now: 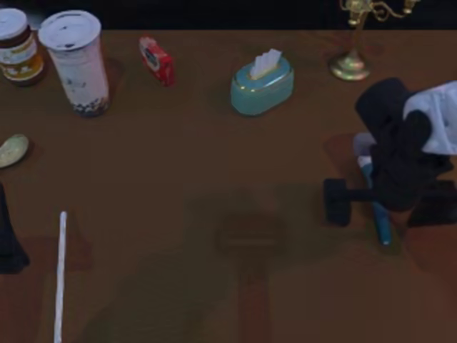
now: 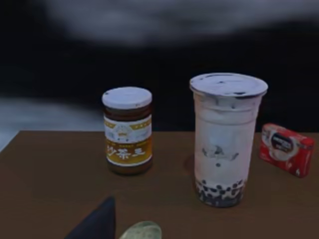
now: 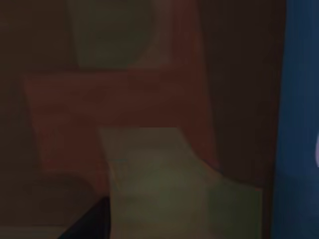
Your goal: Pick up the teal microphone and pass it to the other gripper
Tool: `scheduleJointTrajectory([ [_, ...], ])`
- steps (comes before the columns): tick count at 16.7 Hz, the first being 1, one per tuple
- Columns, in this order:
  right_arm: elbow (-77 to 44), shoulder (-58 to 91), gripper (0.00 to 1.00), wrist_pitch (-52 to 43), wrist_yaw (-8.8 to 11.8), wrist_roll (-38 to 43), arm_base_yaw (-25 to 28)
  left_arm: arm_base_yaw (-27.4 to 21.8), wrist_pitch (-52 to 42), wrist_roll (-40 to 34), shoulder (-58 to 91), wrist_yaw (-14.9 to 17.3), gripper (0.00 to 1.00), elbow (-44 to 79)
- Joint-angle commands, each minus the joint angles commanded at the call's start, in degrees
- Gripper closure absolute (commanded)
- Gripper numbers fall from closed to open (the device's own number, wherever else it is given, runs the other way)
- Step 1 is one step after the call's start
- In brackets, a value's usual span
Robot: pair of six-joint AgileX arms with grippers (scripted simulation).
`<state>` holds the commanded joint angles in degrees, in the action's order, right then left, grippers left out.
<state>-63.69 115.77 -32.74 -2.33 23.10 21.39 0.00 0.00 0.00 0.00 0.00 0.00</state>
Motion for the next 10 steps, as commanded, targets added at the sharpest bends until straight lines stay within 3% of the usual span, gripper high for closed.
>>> scheduleJointTrajectory([
  [5, 0.3, 0.4, 0.00, 0.6, 0.0, 0.0, 0.0, 0.0, 0.0, 0.0, 0.0, 0.0, 0.00, 0.0],
  [10, 0.3, 0.4, 0.38, 0.6, 0.0, 0.0, 0.0, 0.0, 0.0, 0.0, 0.0, 0.0, 0.00, 0.0],
])
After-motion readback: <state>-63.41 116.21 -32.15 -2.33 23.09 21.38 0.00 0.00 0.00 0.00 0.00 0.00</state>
